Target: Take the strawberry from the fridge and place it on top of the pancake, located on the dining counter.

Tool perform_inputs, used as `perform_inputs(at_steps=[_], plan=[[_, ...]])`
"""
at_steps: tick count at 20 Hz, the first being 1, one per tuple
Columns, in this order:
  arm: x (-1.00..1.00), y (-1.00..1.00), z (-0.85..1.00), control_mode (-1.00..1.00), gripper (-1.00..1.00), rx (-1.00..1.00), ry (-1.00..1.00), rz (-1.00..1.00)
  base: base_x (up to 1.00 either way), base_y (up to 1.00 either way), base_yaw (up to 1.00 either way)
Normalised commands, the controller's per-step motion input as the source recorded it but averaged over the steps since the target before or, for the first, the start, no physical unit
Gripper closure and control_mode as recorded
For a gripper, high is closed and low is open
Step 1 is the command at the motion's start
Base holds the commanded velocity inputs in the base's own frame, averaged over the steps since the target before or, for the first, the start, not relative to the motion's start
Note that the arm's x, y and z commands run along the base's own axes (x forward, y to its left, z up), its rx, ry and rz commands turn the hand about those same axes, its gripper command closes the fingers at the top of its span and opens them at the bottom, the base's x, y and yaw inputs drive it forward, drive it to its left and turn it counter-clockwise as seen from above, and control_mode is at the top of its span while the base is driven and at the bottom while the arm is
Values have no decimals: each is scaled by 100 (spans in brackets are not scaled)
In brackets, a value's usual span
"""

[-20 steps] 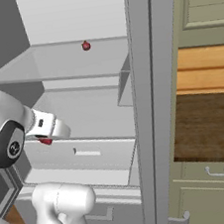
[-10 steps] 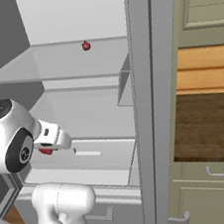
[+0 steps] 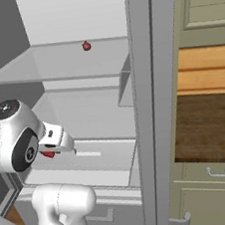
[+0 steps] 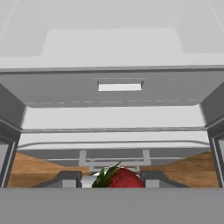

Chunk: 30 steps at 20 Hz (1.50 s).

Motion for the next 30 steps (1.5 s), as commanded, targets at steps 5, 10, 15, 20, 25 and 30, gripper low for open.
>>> perform_inputs(at_steps=[5,10,15,20,25,30], plan=[[-6,1,-1,-100,100,0,0,-2,0,0,0],[0,0,0,100,100,0,0,0,-37,0,1],[0,0,0,100,100,0,0,0,-60,0,14],[0,0,0,100,100,0,0,0,-52,0,39],[0,0,0,100,100,0,0,0,-64,-23,53],[0,0,0,100,100,0,0,0,-80,-13,66]])
